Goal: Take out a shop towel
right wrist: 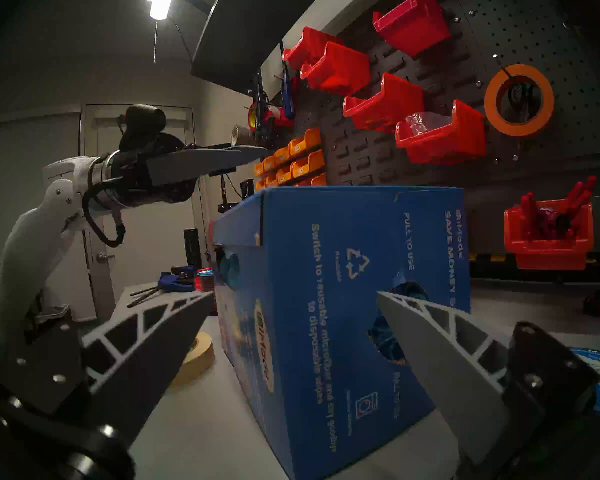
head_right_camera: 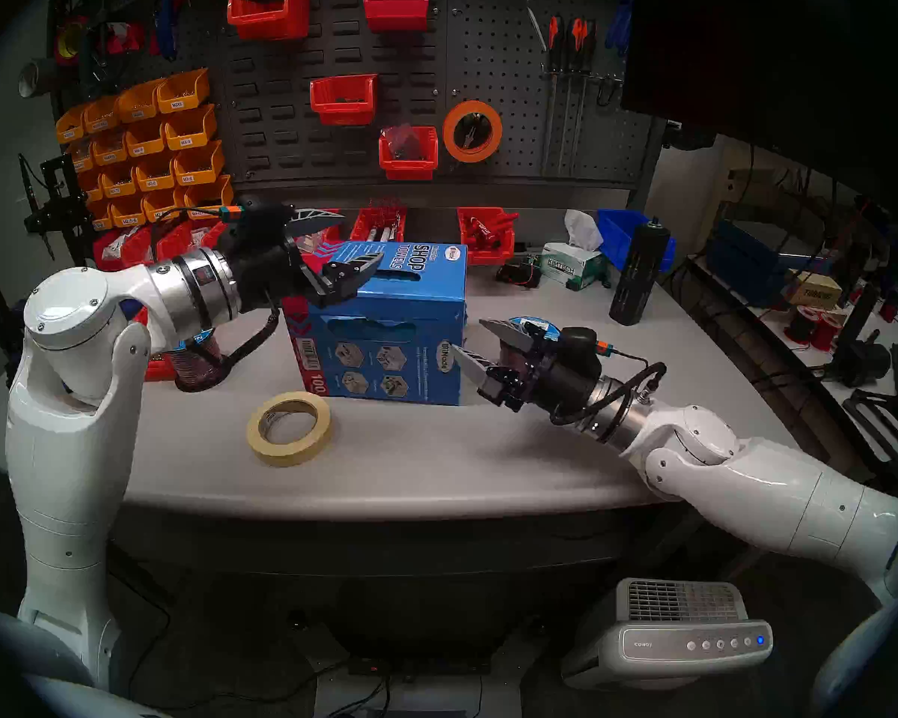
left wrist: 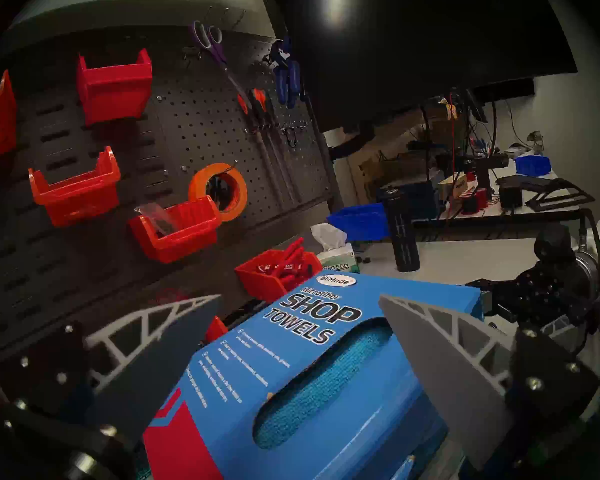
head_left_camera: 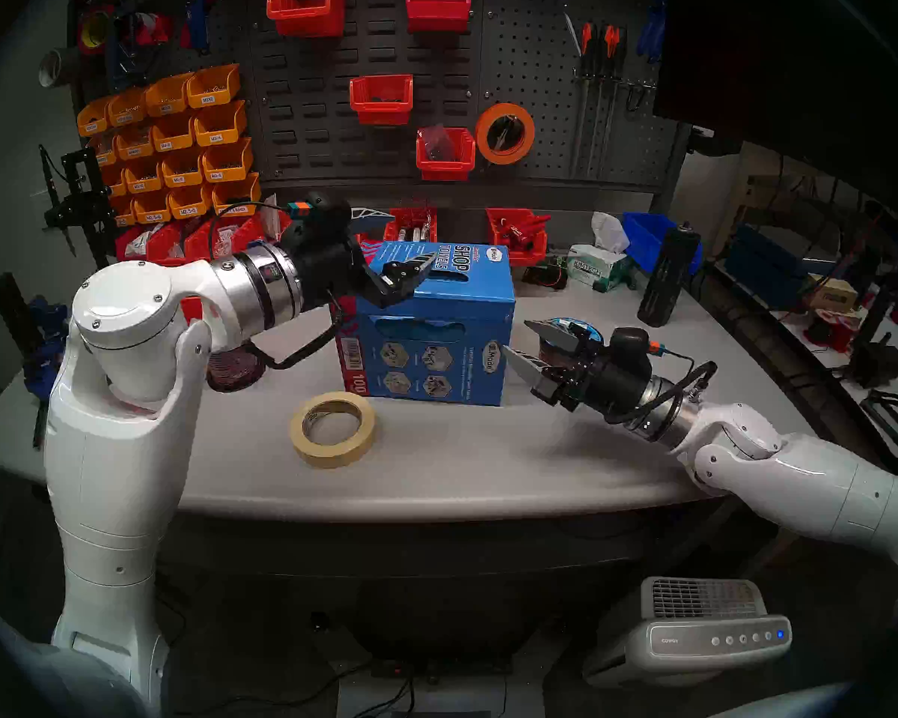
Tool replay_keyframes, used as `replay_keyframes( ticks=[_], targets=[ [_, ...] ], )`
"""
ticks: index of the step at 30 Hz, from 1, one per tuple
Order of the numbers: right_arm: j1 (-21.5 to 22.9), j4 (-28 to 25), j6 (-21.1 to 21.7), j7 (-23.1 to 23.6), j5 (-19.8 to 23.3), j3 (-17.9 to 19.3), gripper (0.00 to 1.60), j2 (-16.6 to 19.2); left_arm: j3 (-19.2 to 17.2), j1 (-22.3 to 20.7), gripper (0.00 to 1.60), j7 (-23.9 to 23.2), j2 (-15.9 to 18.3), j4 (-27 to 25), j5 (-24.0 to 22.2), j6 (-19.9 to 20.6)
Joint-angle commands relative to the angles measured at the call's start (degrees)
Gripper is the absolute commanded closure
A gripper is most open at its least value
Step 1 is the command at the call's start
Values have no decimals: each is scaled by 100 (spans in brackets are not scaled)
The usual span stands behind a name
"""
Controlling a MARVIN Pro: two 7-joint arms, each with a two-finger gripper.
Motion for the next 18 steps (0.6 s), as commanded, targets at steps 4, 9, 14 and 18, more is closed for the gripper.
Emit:
replay_keyframes(
  ticks=[4, 9, 14, 18],
  targets=[
    [766, 77, 587, 149, -204, 771, 0, 92, -199, -56, 0, 25, -57, -40, -77, -60],
    [973, 109, 1006, 243, -317, 1144, 0, -1, -288, -40, 0, 34, -72, -23, -95, -56],
    [1273, 274, 1696, 531, -484, 1257, 0, -200, -426, -41, 0, 42, -85, 9, -127, -68],
    [1379, 424, 2090, 750, -661, 1424, 0, -403, -485, -43, 0, 51, -78, 48, -121, -76]
  ],
)
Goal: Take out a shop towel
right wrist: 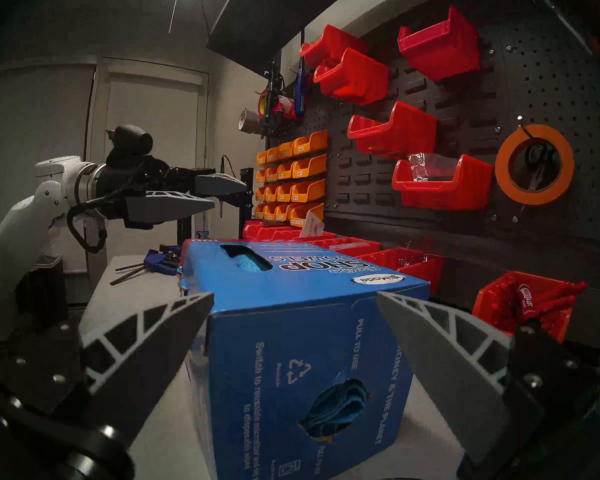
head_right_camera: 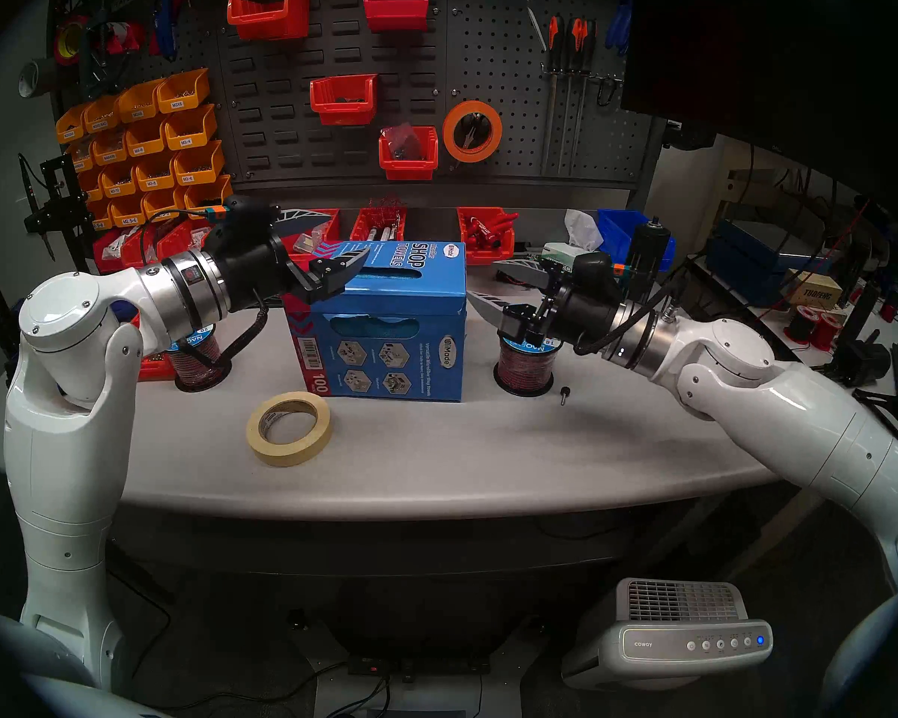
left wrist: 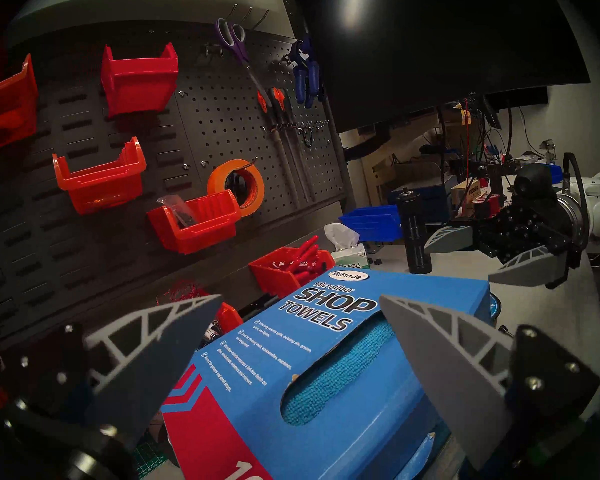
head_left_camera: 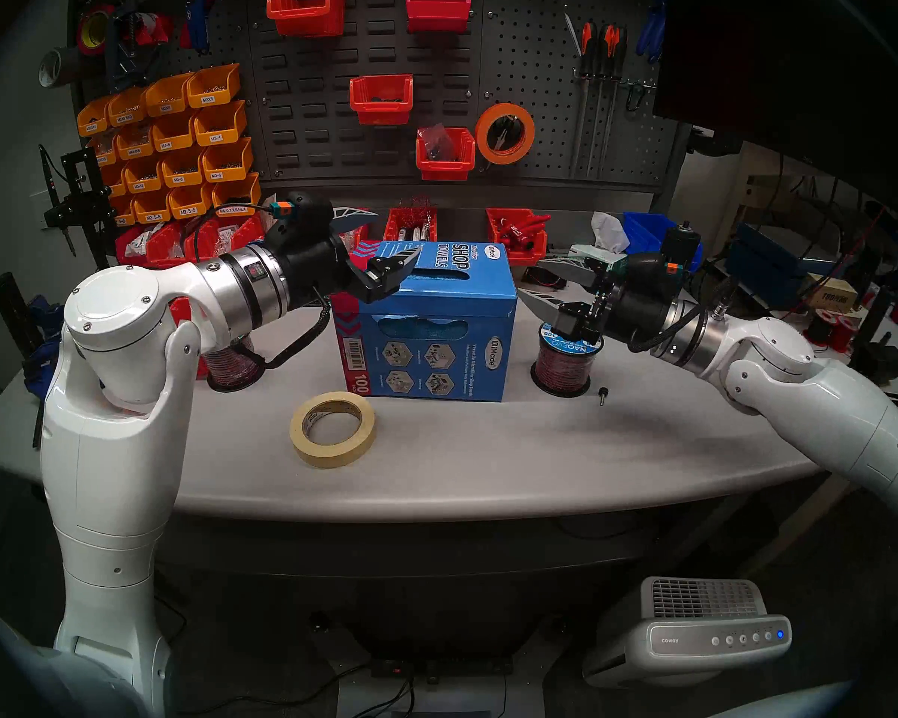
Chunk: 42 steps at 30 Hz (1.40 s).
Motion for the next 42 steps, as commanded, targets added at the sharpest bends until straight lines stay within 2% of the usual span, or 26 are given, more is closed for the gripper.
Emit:
replay_keyframes(
  ticks=[1, 5, 6, 8, 9, 14, 17, 18, 19, 20, 26, 27, 30, 32, 42],
  targets=[
    [683, 197, 683, 354, -223, 377, 0, -344, -185, -115, 0, 14, -2, -31, -46, -74],
    [870, 238, 996, 505, -366, 614, 0, -460, -147, -132, 0, -3, 20, -29, -21, -86],
    [797, 214, 1022, 502, -397, 766, 0, -492, -118, -140, 0, -17, 25, -44, -21, -86],
    [915, 243, 1086, 537, -404, 745, 0, -522, -97, -150, 0, -26, 27, -58, -22, -90],
    [967, 280, 1229, 609, -492, 885, 0, -620, -42, -193, 0, -58, 51, -87, -19, -97],
    [1334, 437, 1520, 816, -627, 840, 0, -751, 113, -388, 0, -74, 93, -49, 34, -92],
    [1382, 548, 1704, 971, -718, 996, 0, -833, 239, -527, 0, -18, 43, -31, 58, -62],
    [1560, 675, 1776, 1064, -772, 939, 0, -869, 298, -558, 0, 4, 24, -67, 69, -46],
    [1560, 675, 1776, 1064, -772, 939, 0, -869, 298, -558, 0, 4, 24, -67, 69, -46],
    [1471, 769, 1805, 1161, -780, 1142, 0, -924, 360, -569, 0, 0, -3, -174, 52, -59],
    [1743, 1331, 1879, 1496, -878, 1253, 0, -989, 443, -674, 0, 91, -32, -551, 100, -175],
    [1913, 1485, 1908, 1576, -902, 1194, 0, -1011, 444, -700, 0, 89, -31, -614, 96, -205],
    [1922, 1723, 1924, 1722, -942, 1306, 0, -1052, 396, -813, 0, 81, -65, -715, 38, -251],
    [2034, 1917, 1946, 1829, -989, 1270, 0, -1088, 342, -924, 0, 73, -44, -794, 59, -440],
    [2258, 2574, 1875, 2331, -1143, 1224, 0, -1276, 423, -1433, 0, -271, 564, -1041, 340, -585]
  ],
)
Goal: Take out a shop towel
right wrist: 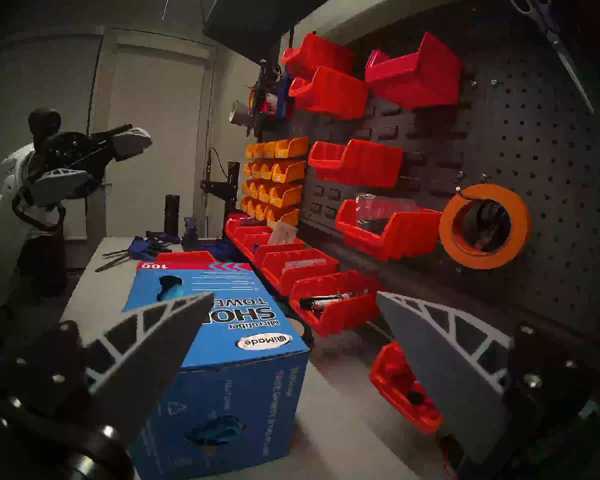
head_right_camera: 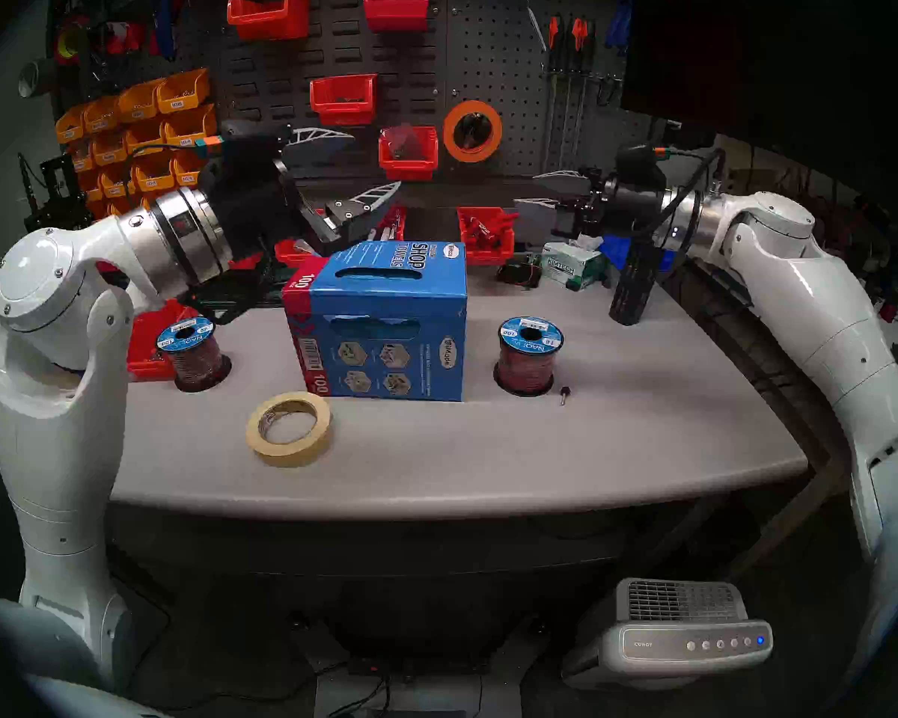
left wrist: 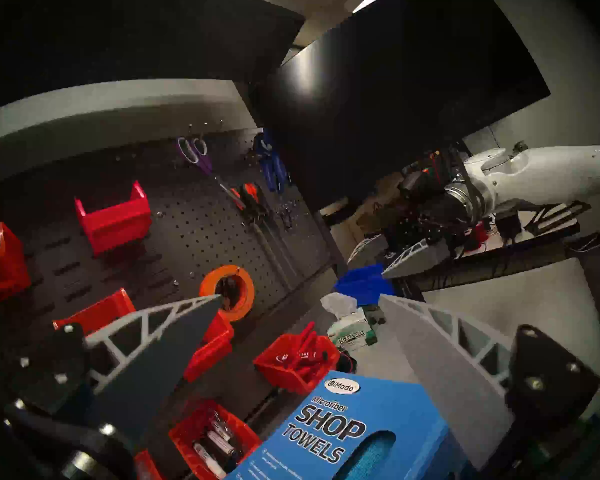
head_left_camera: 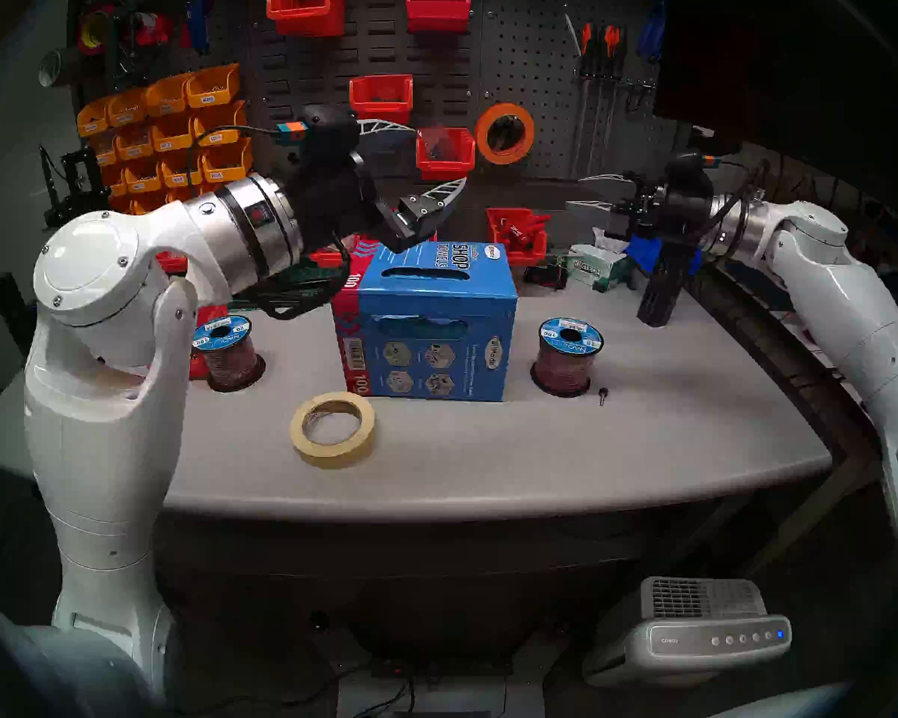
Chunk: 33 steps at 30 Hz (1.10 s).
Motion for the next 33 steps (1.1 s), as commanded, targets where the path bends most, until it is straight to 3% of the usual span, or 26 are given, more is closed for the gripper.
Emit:
replay_keyframes(
  ticks=[1, 8, 21, 33],
  targets=[
    [501, 381, -123, 355, -18, 145, 0, -159, 58, -675, 0, -213, 444, -293, 227, -174],
    [708, 879, -201, 805, -130, 121, 0, -306, 367, -961, 0, -356, 599, -156, 520, -292],
    [1124, 1646, -343, 1710, -338, 7, 0, -632, 1110, -1697, 0, -891, 1061, 778, 1182, -439],
    [1374, 2194, -494, 2272, -535, -70, 0, -838, 1300, -2121, 0, -1563, 1190, 765, 1475, -578]
  ],
)
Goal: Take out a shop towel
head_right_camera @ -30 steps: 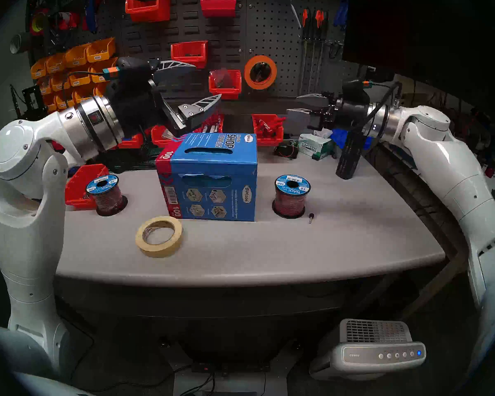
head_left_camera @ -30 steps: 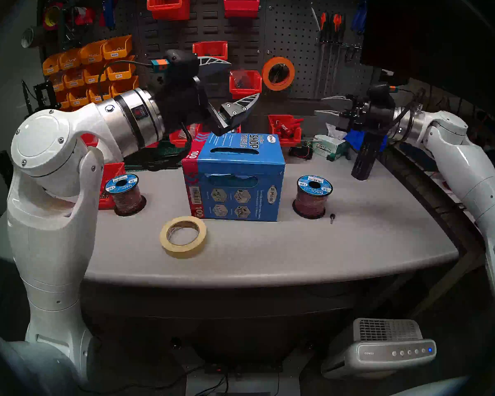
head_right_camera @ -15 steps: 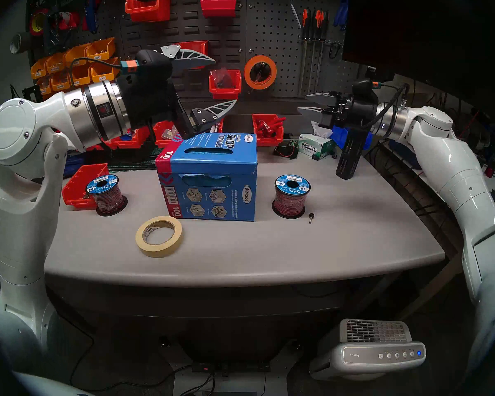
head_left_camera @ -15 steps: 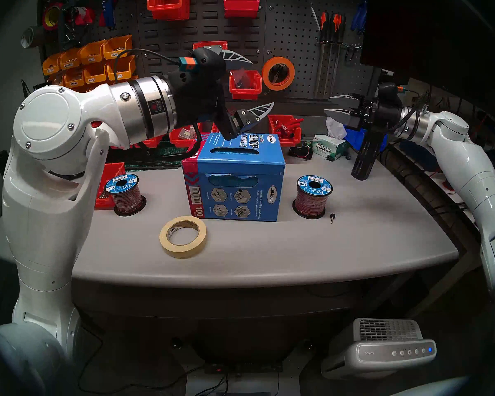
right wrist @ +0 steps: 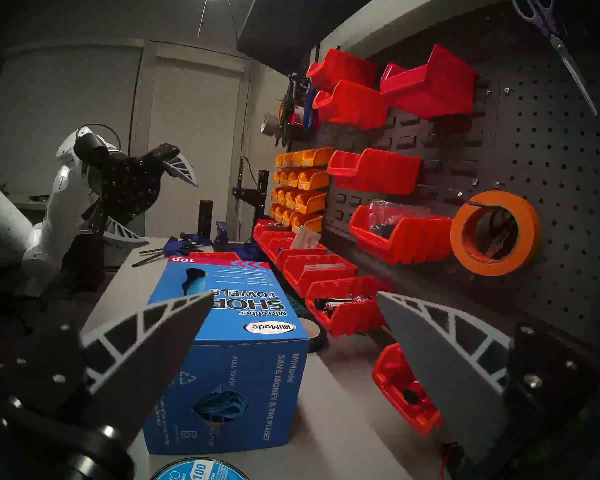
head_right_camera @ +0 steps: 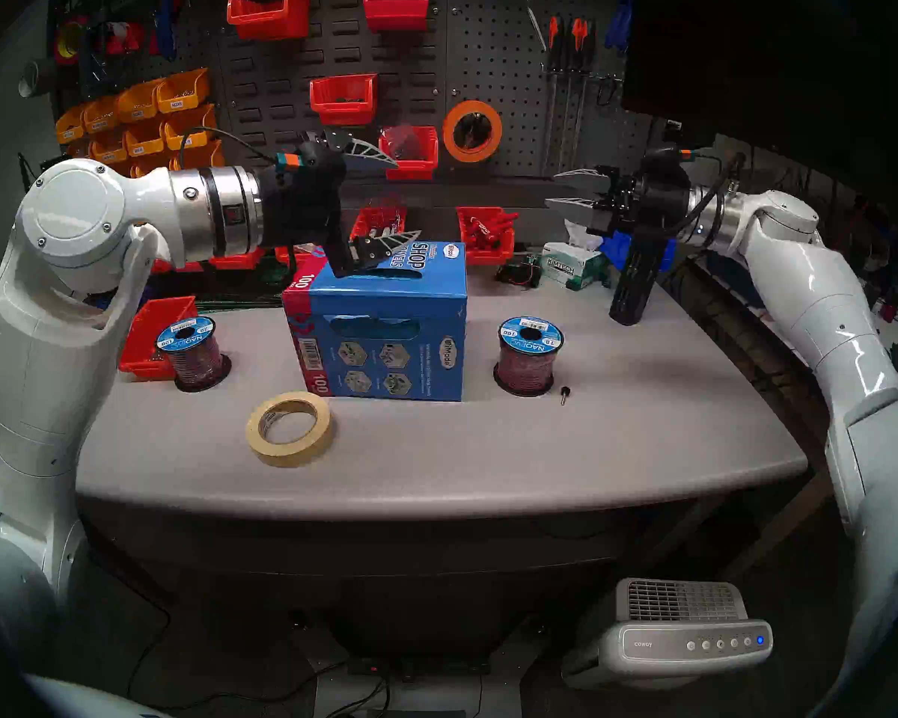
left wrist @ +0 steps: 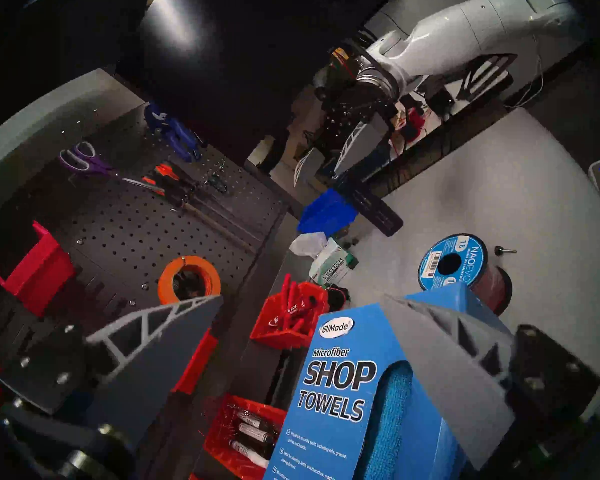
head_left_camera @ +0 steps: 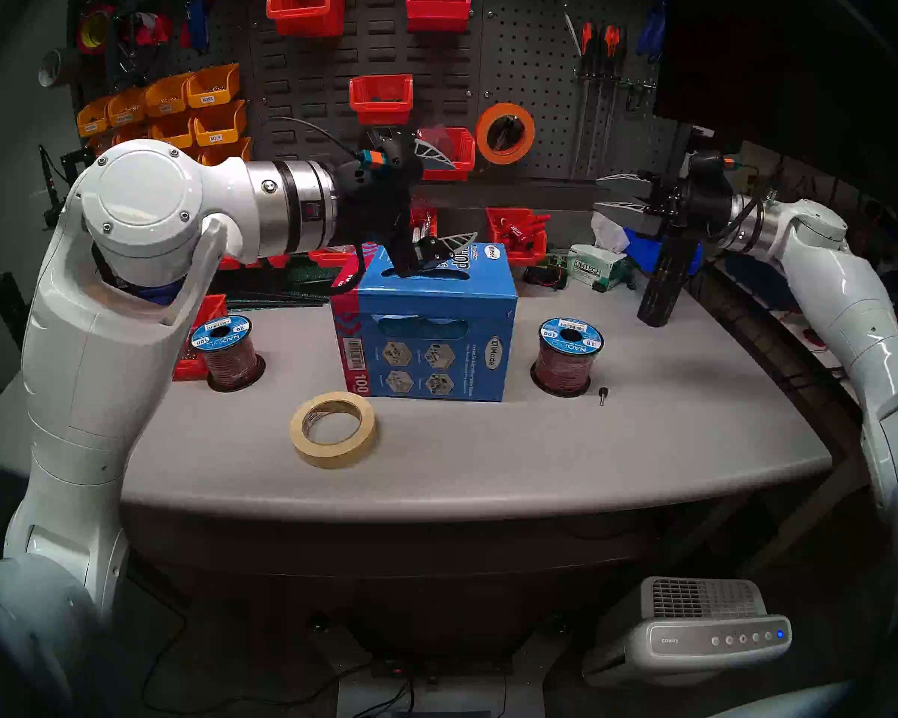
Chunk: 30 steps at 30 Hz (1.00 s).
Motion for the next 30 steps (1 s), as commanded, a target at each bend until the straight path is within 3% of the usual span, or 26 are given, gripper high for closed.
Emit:
replay_keyframes(
  ticks=[1, 10, 17, 18, 19, 22, 30],
  targets=[
    [434, 168, -82, 245, -31, 69, 0, -120, -11, -661, 0, -305, 161, -122, 175, -81],
    [595, 508, -209, 508, -140, 26, 0, -328, 95, -1025, 0, -686, 120, -103, 383, -134],
    [835, 877, -332, 624, -248, -45, 0, -577, 153, -1262, 0, -1063, 285, 107, 738, -130],
    [870, 934, -350, 624, -264, -58, 0, -612, 276, -1513, 0, -1161, 338, 231, 770, -90],
    [900, 985, -369, 624, -282, -73, 0, -644, 140, -1310, 0, -1066, 271, 186, 858, -102],
    [978, 1118, -425, 624, -322, -119, 0, -728, 253, -1589, 0, -1260, 353, 303, 937, 26],
    [1138, 1465, -569, 624, -394, -243, 0, -933, 330, -1753, 0, -1925, 535, -21, 923, 379]
  ],
)
